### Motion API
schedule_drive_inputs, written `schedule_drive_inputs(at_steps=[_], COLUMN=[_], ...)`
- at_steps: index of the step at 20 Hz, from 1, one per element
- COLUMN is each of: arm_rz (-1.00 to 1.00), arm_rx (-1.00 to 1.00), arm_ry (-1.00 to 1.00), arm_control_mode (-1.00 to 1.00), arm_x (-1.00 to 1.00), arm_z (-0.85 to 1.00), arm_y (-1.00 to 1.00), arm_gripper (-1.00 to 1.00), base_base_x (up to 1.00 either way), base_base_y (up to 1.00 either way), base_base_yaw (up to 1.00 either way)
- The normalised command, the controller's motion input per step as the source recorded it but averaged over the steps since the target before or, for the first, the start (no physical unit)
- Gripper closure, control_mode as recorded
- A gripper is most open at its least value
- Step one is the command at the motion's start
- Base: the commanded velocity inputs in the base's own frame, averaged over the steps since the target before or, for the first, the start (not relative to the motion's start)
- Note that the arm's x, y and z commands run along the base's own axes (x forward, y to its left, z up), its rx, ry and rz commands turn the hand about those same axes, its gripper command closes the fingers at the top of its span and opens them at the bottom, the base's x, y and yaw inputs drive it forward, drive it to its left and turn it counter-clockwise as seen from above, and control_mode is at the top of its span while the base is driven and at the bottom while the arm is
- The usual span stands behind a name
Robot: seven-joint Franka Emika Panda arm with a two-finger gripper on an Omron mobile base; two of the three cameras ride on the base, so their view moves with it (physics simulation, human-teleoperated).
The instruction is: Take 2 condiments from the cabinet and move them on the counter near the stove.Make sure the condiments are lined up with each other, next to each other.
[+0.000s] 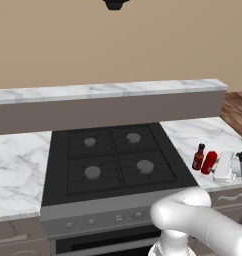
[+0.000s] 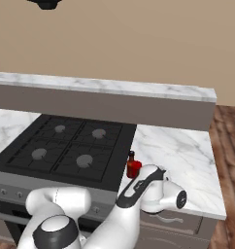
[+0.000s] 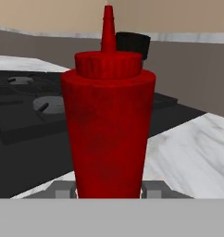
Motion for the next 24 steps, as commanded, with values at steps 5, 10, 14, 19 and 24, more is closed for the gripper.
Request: schedule_drive_inputs(at_steps=[5, 10, 14, 19, 24], arm_rz=[0.00, 0.00, 0.00, 0.00, 0.01], arm_rx=[0.00, 0.00, 0.00, 0.00, 0.00], arm_ry=[0.00, 0.00, 0.00, 0.00, -0.02], arm_control_mode=[-1.00, -1.00, -1.00, -1.00, -1.00], arm_x=[0.11, 0.12, 0.05, 0.00, 0.00], arm_z=[-0.04, -0.04, -0.11, -0.17, -0.15], arm_y=[0.00, 0.00, 0.00, 0.00, 0.08], arm_gripper=[1.00, 1.00, 1.00, 1.00, 1.00], base_base_x=[0.00, 0.00, 0.00, 0.00, 0.00], base_base_y=[0.00, 0.00, 0.00, 0.00, 0.00], base_base_yaw=[0.00, 0.00, 0.00, 0.00, 0.00])
